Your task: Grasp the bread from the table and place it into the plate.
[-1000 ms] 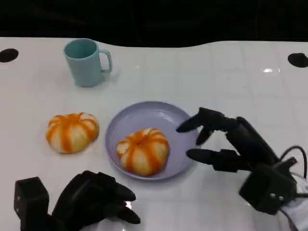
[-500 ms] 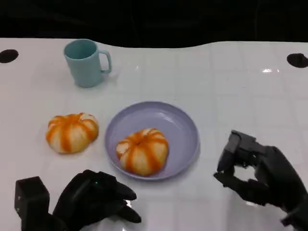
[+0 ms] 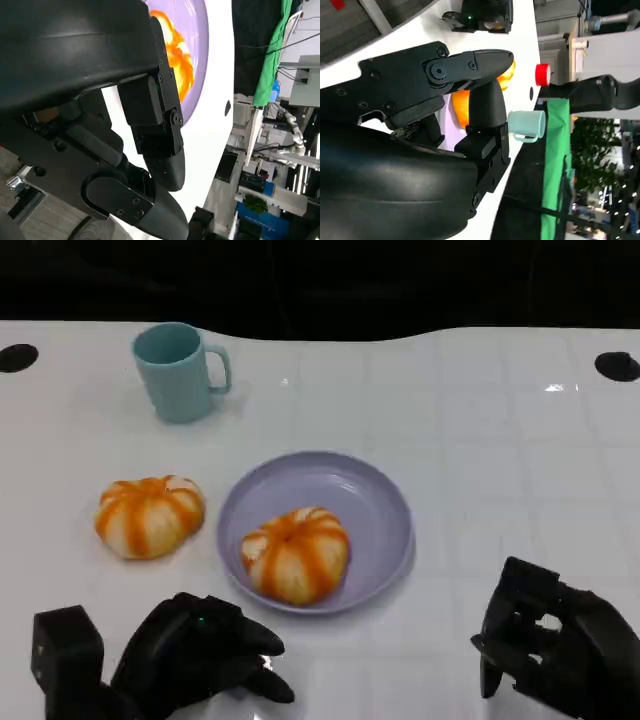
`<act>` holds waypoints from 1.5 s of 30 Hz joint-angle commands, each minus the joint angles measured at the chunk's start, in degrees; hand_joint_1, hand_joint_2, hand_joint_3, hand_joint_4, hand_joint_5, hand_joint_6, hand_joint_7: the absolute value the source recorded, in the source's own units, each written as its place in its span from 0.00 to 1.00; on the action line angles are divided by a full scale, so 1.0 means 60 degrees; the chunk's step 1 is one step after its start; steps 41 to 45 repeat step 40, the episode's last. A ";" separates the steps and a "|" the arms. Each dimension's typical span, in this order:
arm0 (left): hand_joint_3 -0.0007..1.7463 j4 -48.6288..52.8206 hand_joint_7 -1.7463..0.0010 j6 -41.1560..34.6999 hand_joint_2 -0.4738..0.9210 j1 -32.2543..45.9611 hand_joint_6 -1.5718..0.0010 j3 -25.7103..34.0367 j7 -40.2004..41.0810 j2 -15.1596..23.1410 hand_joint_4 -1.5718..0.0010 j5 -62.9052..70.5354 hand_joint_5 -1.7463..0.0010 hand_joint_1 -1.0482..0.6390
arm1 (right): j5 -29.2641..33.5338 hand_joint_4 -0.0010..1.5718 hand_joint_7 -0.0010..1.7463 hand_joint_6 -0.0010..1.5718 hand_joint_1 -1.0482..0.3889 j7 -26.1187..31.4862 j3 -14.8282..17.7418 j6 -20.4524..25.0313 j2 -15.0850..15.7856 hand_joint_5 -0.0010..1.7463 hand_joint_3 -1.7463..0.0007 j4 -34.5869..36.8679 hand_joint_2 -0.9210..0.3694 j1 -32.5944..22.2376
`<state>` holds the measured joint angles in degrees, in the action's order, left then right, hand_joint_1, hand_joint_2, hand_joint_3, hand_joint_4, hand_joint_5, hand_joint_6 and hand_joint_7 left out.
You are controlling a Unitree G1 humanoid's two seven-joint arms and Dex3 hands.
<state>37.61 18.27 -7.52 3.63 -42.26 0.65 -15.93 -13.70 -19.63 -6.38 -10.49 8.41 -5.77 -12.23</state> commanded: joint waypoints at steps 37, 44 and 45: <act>0.00 0.0840 0.98 0.0256 0.87 -0.0537 0.00 0.0310 -0.0312 0.0270 0.00 -0.0131 0.87 0.00 | -0.0244 0.57 1.00 0.45 0.43 -0.1029 0.0588 -0.0635 -0.0758 1.00 0.89 0.1681 0.00 0.0747; 0.00 0.0892 0.98 0.0303 0.87 -0.0566 0.00 0.0321 -0.0363 0.0262 0.00 -0.0142 0.87 0.00 | -0.0263 0.57 1.00 0.45 0.42 -0.1043 0.0598 -0.0586 -0.0759 1.00 0.89 0.1682 0.00 0.0765; 0.00 0.0892 0.98 0.0303 0.87 -0.0566 0.00 0.0321 -0.0363 0.0262 0.00 -0.0142 0.87 0.00 | -0.0263 0.57 1.00 0.45 0.42 -0.1043 0.0598 -0.0586 -0.0759 1.00 0.89 0.1682 0.00 0.0765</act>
